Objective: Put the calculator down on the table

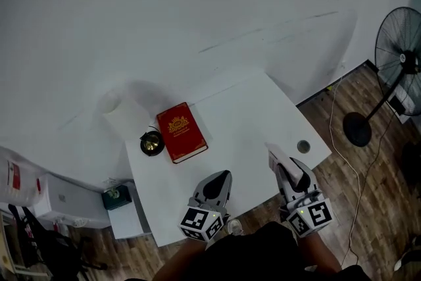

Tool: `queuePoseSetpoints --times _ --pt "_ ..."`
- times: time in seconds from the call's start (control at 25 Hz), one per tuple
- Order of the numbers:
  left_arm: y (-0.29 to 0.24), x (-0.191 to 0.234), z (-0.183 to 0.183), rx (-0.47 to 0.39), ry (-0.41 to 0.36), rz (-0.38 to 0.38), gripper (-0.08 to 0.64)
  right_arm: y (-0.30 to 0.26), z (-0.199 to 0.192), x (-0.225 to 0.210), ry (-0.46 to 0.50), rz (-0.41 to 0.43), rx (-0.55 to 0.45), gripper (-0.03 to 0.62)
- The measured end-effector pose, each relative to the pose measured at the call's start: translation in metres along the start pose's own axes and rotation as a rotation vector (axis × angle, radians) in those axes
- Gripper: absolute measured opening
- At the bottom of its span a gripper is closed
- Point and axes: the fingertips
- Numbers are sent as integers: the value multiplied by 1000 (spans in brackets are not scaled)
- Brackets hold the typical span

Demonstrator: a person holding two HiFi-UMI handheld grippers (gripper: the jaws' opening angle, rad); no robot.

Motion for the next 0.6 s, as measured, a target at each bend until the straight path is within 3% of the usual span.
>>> queuePoseSetpoints --times 0.28,0.6 --pt "-2 29 -11 17 17 73 20 -42 -12 -1 33 124 81 149" --pt "-12 52 -22 41 25 217 20 -82 -58 -14 -127 246 253 147"
Point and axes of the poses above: the fingertips, and each gripper's own axes: y backward along the fingers, x to its left, z out of its top, and after that the axes turned 3 degrees about -z, right-handed
